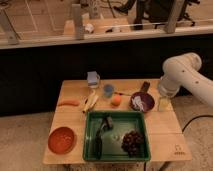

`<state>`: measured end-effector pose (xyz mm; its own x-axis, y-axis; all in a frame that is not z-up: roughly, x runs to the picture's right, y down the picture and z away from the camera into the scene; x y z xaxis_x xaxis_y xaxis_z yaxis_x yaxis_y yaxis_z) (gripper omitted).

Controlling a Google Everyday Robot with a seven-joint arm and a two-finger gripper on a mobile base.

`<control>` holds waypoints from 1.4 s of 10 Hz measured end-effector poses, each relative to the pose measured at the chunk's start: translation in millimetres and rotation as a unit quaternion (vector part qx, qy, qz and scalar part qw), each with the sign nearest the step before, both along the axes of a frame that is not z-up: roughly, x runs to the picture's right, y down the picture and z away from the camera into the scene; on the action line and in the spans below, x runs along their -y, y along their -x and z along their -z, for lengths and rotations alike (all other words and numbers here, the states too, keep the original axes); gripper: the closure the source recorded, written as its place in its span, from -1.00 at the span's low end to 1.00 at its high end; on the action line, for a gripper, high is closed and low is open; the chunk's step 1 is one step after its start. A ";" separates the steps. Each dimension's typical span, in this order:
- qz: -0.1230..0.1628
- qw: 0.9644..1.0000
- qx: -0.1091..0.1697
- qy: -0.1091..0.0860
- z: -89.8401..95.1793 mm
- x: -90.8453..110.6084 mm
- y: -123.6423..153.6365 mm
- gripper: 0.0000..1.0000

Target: Place fork in tray

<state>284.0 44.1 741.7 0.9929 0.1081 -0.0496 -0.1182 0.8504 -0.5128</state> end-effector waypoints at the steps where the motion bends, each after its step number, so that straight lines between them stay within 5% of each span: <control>1: -0.002 1.000 -0.001 -0.003 -15.6 22.1 3.5 -0.60; 4: -0.001 1.000 -0.021 0.012 -60.8 79.7 24.1 -0.60; 9: -0.001 1.000 -0.023 0.013 -62.1 80.9 22.3 -0.60; 14: -0.022 0.999 0.030 0.021 -67.9 85.1 91.2 -0.60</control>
<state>192.9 -40.9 809.6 0.9886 0.1507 0.0044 -0.1229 0.8229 -0.5547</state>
